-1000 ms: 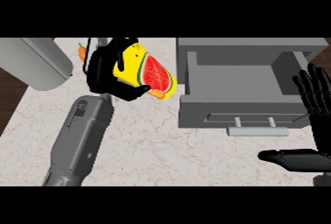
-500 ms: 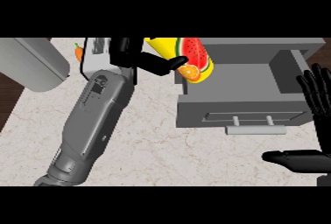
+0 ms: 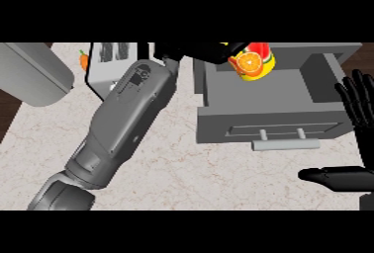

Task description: Pick up the cup, place it into the drawer and close the drawer

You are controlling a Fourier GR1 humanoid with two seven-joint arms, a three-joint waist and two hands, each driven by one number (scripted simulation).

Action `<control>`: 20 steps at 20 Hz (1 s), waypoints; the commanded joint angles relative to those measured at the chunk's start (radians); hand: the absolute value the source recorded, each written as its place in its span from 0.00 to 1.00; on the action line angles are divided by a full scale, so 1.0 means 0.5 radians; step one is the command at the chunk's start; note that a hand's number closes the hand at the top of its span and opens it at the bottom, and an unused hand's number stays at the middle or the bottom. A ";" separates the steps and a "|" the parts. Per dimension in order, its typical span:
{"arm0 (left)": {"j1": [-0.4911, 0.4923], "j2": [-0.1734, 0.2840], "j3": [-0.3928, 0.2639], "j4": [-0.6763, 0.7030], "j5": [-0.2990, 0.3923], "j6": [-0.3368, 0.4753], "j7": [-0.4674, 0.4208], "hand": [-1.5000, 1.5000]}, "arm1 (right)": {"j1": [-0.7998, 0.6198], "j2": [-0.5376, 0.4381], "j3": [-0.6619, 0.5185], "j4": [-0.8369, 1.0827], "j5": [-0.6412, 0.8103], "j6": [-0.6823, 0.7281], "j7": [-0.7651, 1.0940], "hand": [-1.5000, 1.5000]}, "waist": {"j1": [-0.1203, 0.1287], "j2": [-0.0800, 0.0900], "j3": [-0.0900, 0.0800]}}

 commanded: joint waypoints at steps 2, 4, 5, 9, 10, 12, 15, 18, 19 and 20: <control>-0.079 0.000 -0.271 0.200 0.222 0.182 -0.048 1.00 | -0.033 0.011 0.011 -0.015 0.017 -0.024 0.027 0.00 | -0.015 0.001 0.000; -0.125 0.000 -0.305 0.349 0.266 0.175 -0.153 1.00 | -0.083 0.037 0.091 -0.051 0.046 -0.039 0.098 0.00 | -0.034 0.010 -0.001; -0.229 0.000 -0.285 0.418 0.281 0.128 -0.055 1.00 | -0.152 -0.007 0.023 -0.073 -0.034 -0.034 0.168 0.00 | -0.043 0.012 -0.001; -0.200 0.000 -0.514 0.445 0.469 0.235 -0.161 1.00 | -0.021 -0.008 0.009 0.023 -0.016 0.041 -0.028 0.00 | -0.070 0.015 0.001; -0.200 0.000 -0.539 0.461 0.452 0.186 -0.115 1.00 | -0.097 -0.012 0.011 -0.008 -0.014 -0.005 0.092 0.00 | -0.041 0.010 0.000; -0.152 0.000 -0.609 0.516 0.498 0.224 -0.139 1.00 | -0.017 0.009 0.053 -0.195 -0.026 -0.002 0.157 0.00 | -0.081 0.014 0.000; -0.277 0.000 -0.759 0.580 0.464 0.325 0.010 1.00 | -0.011 -0.049 -0.023 -0.028 -0.075 0.087 0.014 0.00 | -0.095 0.020 0.003; -0.186 0.000 -0.877 0.579 0.479 0.269 -0.016 0.00 | -0.040 -0.028 -0.026 0.003 -0.053 0.053 -0.005 0.00 | -0.070 0.017 0.001; -0.164 0.000 -0.923 0.506 0.536 0.305 0.043 0.00 | -0.005 -0.001 0.026 0.034 0.023 0.034 -0.013 0.00 | -0.063 0.014 0.001; -0.112 0.000 -0.982 0.520 0.538 0.275 0.015 0.00 | -0.121 0.026 0.064 0.004 0.027 -0.020 0.076 0.00 | -0.070 0.019 0.000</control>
